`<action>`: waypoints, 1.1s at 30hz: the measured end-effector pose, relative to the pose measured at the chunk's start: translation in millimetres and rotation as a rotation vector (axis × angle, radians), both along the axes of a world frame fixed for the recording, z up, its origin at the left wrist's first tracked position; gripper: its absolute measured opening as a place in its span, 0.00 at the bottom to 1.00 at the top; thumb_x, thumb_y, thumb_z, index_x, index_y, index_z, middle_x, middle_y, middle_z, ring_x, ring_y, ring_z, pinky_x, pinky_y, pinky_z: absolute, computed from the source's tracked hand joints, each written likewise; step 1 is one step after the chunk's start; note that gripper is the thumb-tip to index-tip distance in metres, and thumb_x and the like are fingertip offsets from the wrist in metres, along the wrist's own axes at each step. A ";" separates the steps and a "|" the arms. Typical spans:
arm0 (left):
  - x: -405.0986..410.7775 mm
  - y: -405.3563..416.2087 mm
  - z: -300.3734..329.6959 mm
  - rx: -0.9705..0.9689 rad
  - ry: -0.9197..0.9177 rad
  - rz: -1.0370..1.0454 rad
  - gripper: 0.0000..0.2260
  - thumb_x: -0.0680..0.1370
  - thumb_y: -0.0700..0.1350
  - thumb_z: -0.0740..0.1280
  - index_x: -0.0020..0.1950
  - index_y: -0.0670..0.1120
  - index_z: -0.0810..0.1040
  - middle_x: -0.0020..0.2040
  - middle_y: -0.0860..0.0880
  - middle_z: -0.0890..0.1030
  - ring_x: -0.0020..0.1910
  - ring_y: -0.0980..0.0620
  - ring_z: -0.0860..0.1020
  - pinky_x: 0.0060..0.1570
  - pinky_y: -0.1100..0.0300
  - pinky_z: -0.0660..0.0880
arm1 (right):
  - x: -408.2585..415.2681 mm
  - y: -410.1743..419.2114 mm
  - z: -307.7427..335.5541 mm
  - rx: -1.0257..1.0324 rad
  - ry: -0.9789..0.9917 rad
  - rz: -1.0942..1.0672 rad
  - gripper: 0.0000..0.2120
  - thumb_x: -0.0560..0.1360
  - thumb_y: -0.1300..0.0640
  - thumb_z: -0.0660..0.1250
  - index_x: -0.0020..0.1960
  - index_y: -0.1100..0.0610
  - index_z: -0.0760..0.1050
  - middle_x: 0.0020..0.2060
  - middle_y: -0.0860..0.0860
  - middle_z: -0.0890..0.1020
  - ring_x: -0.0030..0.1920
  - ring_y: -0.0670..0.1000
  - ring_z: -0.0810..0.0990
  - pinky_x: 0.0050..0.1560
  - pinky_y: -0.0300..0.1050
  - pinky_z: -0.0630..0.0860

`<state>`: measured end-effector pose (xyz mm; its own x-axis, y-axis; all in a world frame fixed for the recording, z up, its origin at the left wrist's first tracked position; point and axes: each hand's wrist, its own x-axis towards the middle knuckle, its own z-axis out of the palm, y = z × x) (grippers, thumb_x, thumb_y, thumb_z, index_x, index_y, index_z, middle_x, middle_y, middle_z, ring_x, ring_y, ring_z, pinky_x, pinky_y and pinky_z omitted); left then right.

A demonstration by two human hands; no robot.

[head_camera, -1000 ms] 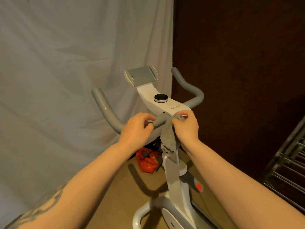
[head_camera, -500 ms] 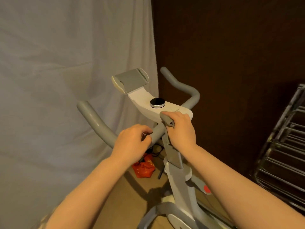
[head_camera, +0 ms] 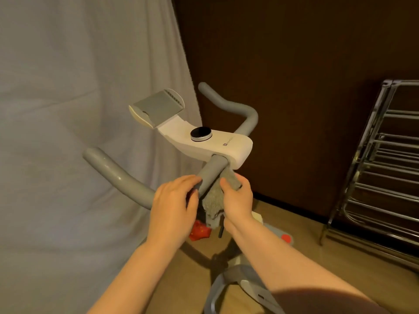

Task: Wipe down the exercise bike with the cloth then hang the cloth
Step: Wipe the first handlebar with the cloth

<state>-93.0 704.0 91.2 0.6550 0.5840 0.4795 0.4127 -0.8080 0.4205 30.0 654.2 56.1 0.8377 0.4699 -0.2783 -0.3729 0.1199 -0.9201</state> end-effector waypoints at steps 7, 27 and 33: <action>-1.4 -2.3 -1.9 -0.002 0.041 0.022 0.15 0.78 0.40 0.64 0.64 0.49 0.79 0.63 0.51 0.80 0.61 0.49 0.77 0.61 0.45 0.73 | 9.2 4.9 -1.4 -0.005 0.086 0.128 0.17 0.78 0.59 0.65 0.67 0.57 0.74 0.58 0.57 0.81 0.56 0.56 0.80 0.58 0.56 0.78; -21.9 -27.2 -4.3 0.046 0.083 0.130 0.19 0.78 0.36 0.65 0.68 0.48 0.75 0.68 0.51 0.75 0.67 0.52 0.71 0.72 0.58 0.56 | -6.6 -4.4 4.9 -0.084 0.146 0.485 0.06 0.78 0.61 0.65 0.54 0.57 0.77 0.57 0.58 0.81 0.57 0.58 0.79 0.62 0.56 0.75; -37.4 -34.2 -4.1 0.024 0.064 0.216 0.19 0.78 0.36 0.65 0.68 0.47 0.75 0.69 0.50 0.74 0.71 0.50 0.67 0.71 0.58 0.59 | -11.6 -3.1 3.9 -0.124 0.157 0.548 0.11 0.78 0.62 0.64 0.60 0.57 0.75 0.63 0.57 0.77 0.62 0.59 0.75 0.64 0.54 0.71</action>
